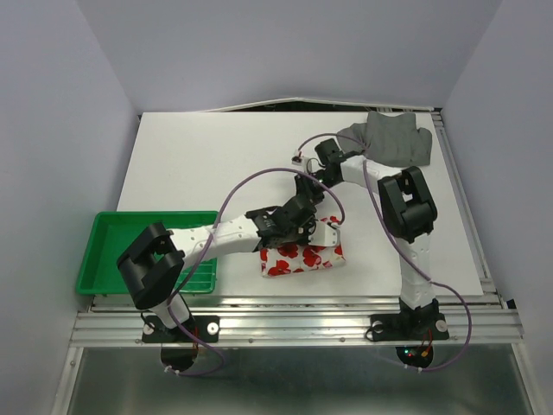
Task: Fold and stack the skirts
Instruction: Fold the skirt
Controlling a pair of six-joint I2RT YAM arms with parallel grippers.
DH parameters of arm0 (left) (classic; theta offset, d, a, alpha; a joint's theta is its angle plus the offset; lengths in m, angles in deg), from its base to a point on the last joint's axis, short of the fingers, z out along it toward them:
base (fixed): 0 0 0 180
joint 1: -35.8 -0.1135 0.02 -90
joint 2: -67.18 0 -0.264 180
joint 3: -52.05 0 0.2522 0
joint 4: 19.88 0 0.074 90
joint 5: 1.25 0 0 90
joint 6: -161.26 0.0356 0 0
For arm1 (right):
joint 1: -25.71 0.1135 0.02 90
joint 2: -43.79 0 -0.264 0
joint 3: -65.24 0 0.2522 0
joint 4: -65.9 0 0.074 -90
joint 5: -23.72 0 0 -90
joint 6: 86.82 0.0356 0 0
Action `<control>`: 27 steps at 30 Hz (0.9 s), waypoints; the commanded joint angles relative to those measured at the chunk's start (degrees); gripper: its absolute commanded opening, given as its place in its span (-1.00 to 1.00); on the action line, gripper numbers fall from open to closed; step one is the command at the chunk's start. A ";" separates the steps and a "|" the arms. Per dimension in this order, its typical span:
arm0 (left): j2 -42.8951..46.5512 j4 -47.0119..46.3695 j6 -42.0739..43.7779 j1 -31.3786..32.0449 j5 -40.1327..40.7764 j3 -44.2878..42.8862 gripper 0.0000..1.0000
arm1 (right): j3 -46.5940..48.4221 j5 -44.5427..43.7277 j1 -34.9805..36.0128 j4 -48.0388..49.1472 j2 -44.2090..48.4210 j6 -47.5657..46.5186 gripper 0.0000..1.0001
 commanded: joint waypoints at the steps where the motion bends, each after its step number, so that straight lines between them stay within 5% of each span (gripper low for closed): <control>1: 2.12 -1.37 0.39 -0.49 0.99 -0.59 -1.00 | -2.49 -1.13 0.36 0.23 -3.61 -0.98 -0.55; 6: -0.33 -3.04 1.18 -1.72 1.08 -0.60 -1.00 | -5.13 1.16 0.36 -0.30 -3.97 -2.22 -0.63; 14: -3.15 -6.38 1.80 -2.78 0.99 -0.68 -0.22 | -4.35 0.03 0.36 -0.48 -2.47 -1.87 -0.60; 21: 0.44 -3.14 0.40 -2.78 0.38 -3.93 0.15 | 3.47 -6.74 -1.65 -0.56 -0.19 -0.55 -0.33; 27: 6.95 4.06 -6.26 -2.87 -2.52 -6.92 0.27 | 12.35 -9.56 -8.68 -0.65 2.97 2.96 0.07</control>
